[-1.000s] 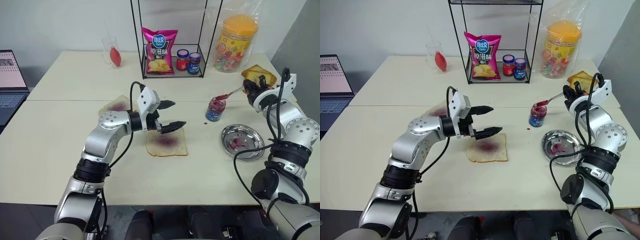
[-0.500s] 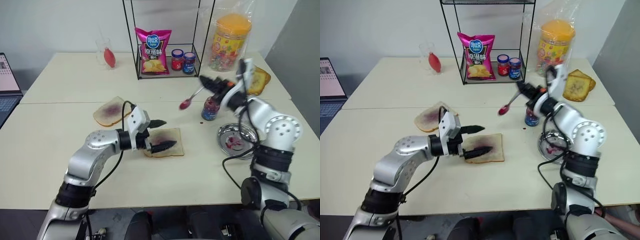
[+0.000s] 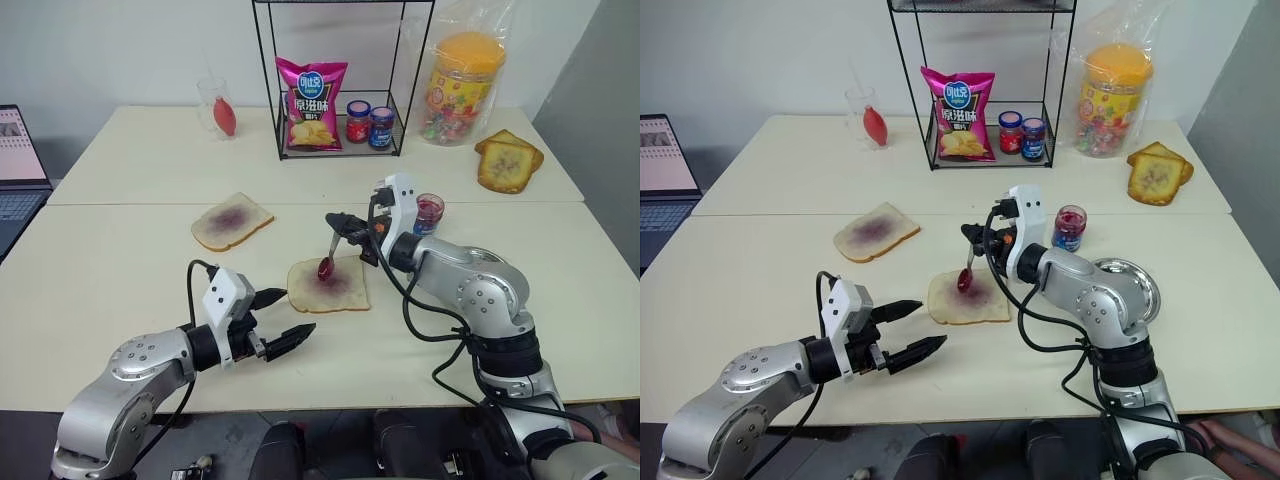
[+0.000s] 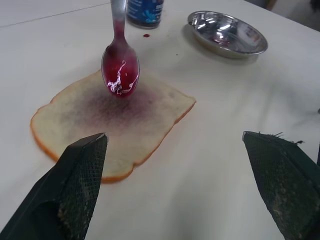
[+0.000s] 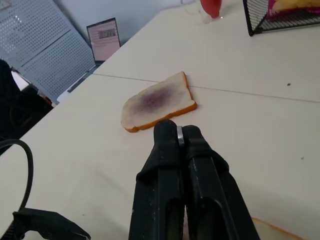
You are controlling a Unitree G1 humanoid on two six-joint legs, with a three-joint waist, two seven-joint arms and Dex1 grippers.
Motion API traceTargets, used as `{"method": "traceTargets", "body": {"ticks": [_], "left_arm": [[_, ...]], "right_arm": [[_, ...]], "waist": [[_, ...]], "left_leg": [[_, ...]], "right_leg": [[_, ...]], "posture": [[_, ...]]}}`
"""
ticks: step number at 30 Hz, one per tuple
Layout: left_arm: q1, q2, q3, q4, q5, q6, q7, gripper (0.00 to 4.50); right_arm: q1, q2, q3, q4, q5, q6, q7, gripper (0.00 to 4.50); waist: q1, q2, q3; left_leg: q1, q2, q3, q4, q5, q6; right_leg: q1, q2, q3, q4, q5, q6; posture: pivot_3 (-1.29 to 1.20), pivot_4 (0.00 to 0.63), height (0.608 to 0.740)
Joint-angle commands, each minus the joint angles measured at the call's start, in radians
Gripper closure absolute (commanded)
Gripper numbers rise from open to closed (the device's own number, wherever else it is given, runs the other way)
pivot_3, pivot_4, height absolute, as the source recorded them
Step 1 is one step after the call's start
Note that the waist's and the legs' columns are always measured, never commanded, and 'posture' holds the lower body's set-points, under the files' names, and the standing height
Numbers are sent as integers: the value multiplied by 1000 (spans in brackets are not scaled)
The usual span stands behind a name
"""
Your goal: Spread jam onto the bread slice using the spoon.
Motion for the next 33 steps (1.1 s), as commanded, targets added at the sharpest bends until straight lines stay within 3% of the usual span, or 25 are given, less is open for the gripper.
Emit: {"method": "traceTargets", "body": {"ticks": [1,15,33], "left_arm": [[27,-8,22,-65,-23,-11,34,0],[19,32,3,-40,-41,-13,36,0],[-17,102,-1,37,-69,-23,-47,0]], "right_arm": [[6,-15,73,-36,-97,-113,93,4477],[76,-17,181,44,-295,-242,229,4477],[35,-10,76,-35,-306,-158,234,4477]], "waist": [[0,0,0],[1,0,0],[2,0,0]], "left_leg": [[0,0,0,0,0,0],[0,0,-1,-1,0,0],[0,0,-1,0,0,0]], "right_leg": [[0,0,0,0,0,0],[0,0,-1,0,-1,-1],[0,0,-1,0,-1,-2]], "posture": [[0,150,740],[0,150,740],[0,150,740]]}}
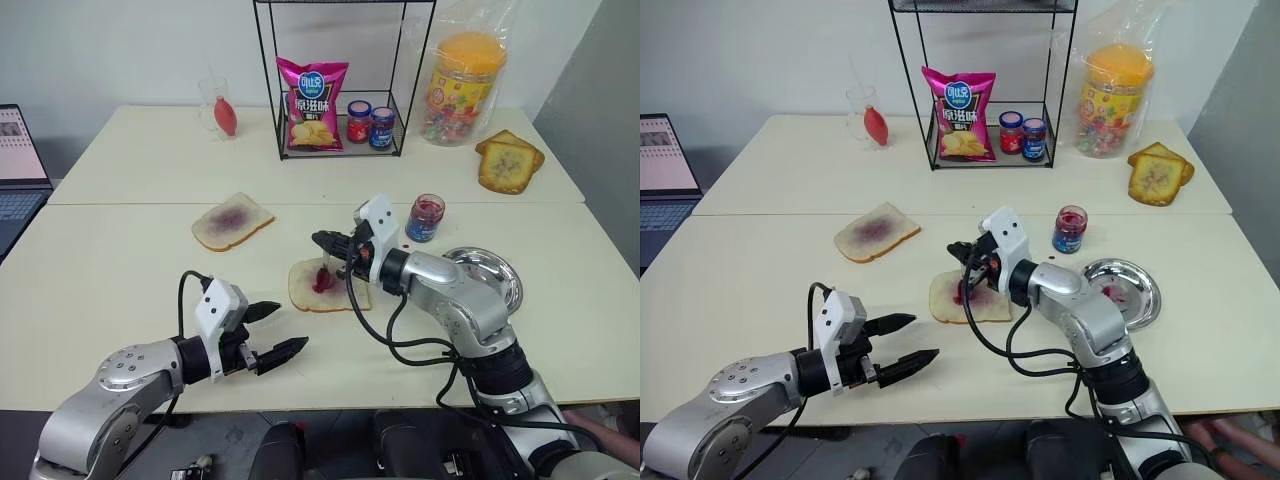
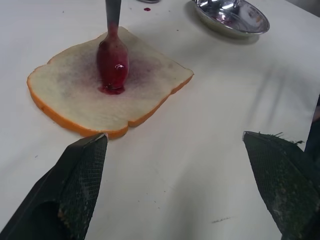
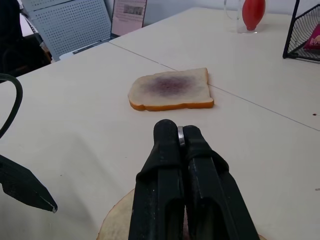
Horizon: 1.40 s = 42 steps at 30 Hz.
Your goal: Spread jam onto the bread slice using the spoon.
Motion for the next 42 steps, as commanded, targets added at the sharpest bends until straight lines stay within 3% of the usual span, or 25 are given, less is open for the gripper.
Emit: {"method": "traceTargets", "body": {"ticks": [1,22,27,33,42], "left_arm": [[-24,16,2,12,-5,-20,-19,0],[-44,26,-20,32,7,-43,-39,0],[-45,29,-18,41,8,-53,-45,0],[-40,33,-13,45,12,-59,-51,0],[-35,34,-16,36,18,-64,-44,0]], "right_arm": [[-27,-1,-42,-45,-4,10,-11,4477],[76,-38,2,-7,-104,-128,54,4477],[46,-10,-90,-66,-4,20,24,4477],[-23,132,-307,-67,215,303,-123,4477],[-52,284,-423,54,294,409,-261,4477]], "waist": [[0,0,0],[0,0,0],[0,0,0],[-1,0,0],[-3,0,0]], "left_leg": [[0,0,0,0,0,0],[1,0,0,0,0,0],[1,0,0,0,0,0],[0,0,0,-1,0,0],[0,0,0,-2,0,0]], "right_leg": [[0,0,0,0,0,0],[1,0,0,0,0,0],[0,0,0,0,0,-1],[0,0,0,0,0,-1],[-1,0,-1,0,-1,-1]], "posture": [[0,150,740],[0,150,740],[0,150,740],[0,150,740],[0,150,740]]}}
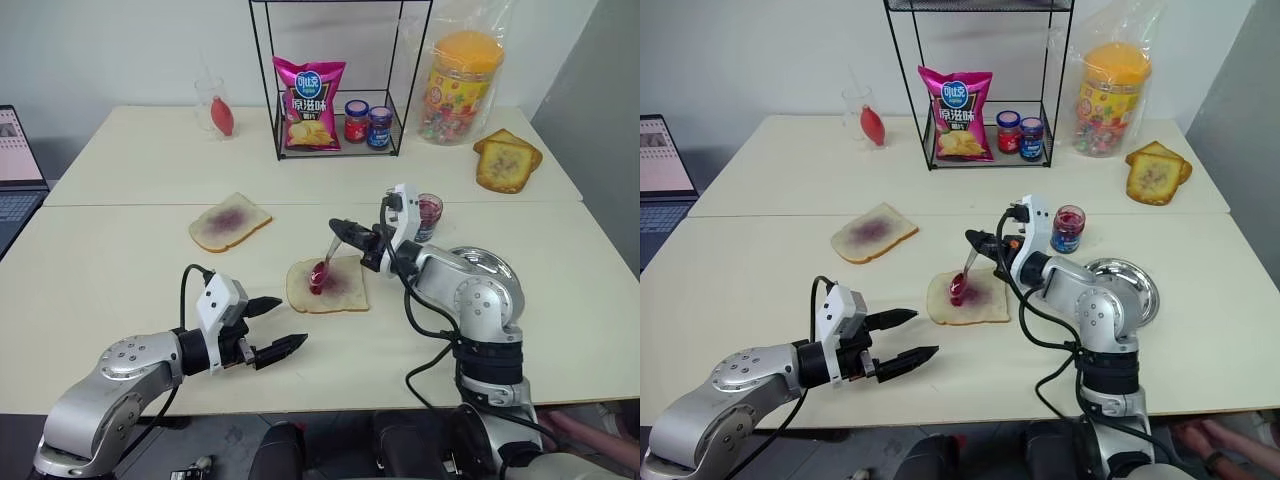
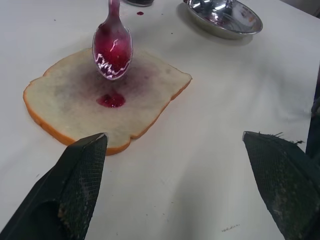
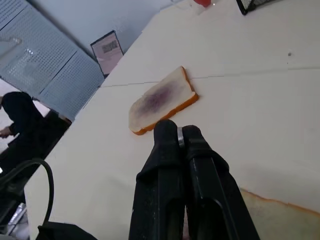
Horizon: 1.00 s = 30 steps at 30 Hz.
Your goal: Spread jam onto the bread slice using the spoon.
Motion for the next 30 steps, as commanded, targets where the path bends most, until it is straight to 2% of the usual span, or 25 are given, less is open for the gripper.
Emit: {"method": "traceTargets", "body": {"ticks": [1,8,11,20,26,30], "left_arm": [[1,15,11,-24,4,-17,-3,0],[5,23,17,-27,1,-16,-2,0],[2,26,17,-26,0,-15,-4,0],[-34,32,-2,0,6,-15,-18,0],[-40,36,-1,8,9,-19,-26,0],[-40,34,-1,6,9,-18,-25,0]], "right_arm": [[-11,13,3,28,7,-18,-8,4477],[23,-42,57,115,-61,-109,34,4477],[29,-103,84,130,-114,-173,60,4477],[-7,-240,52,173,-115,-227,96,4477],[-61,-248,21,150,-62,-187,76,4477],[-98,-185,-25,110,34,-109,45,4477]], "waist": [[-1,0,0],[-2,0,0],[-1,0,0],[6,0,0],[6,0,0],[5,0,0]], "left_leg": [[0,0,0,0,0,0],[0,0,0,0,0,0],[0,0,0,0,0,0],[0,-2,1,2,0,0],[0,-2,1,2,0,0],[-1,-2,1,1,0,0]], "right_leg": [[0,0,0,0,0,0],[0,0,0,0,0,0],[0,0,0,0,0,0],[2,-2,0,-1,0,0],[1,-2,0,-1,1,2],[1,-2,0,-1,1,2]], "posture": [[0,150,740],[0,150,740],[0,150,740],[0,150,740],[0,150,740],[0,150,740]]}}
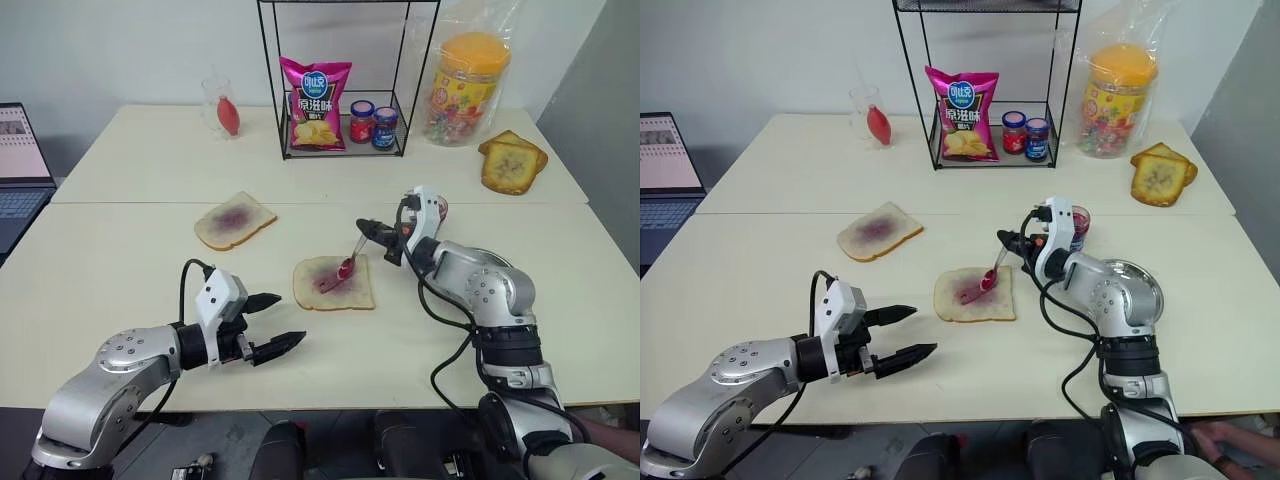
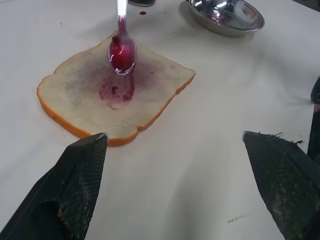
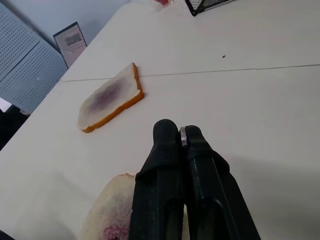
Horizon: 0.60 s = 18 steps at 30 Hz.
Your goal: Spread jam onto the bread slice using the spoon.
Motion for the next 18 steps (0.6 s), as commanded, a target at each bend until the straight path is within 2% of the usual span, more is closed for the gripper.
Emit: {"method": "traceTargets", "body": {"ticks": [1,3,5,9,13,18], "left_arm": [[-10,10,4,-17,4,-17,-4,0],[-8,7,2,-23,3,-15,0,0],[-6,5,1,-28,3,-14,4,0],[-6,6,3,-31,2,-12,6,0],[-4,10,6,-29,4,-14,4,0],[-3,11,5,-26,5,-15,1,0]], "right_arm": [[-47,59,-67,-61,101,72,-45,4477],[-55,131,-84,-65,153,106,-78,4477],[-47,184,-70,-28,134,90,-98,4477],[-26,201,-44,43,84,45,-81,4477],[9,176,-5,82,40,10,-47,4477],[58,55,29,71,-33,-42,5,4477]], "waist": [[-2,0,0],[-5,0,0],[-13,0,0],[-11,0,0],[-5,0,0],[-4,0,0]], "left_leg": [[0,0,0,0,0,0],[0,1,0,-1,0,0],[0,2,0,-2,0,0],[0,3,-1,-3,0,0],[-1,1,0,-3,0,0],[0,1,0,-3,0,0]], "right_leg": [[0,0,0,0,0,0],[0,1,0,0,0,0],[-1,2,0,0,0,-1],[-2,3,-1,1,-1,-3],[-1,1,-1,-1,-1,-2],[-1,1,-1,-1,-1,-2]], "posture": [[0,150,740],[0,150,740],[0,150,740],[0,150,740],[0,150,740],[0,150,740]]}}
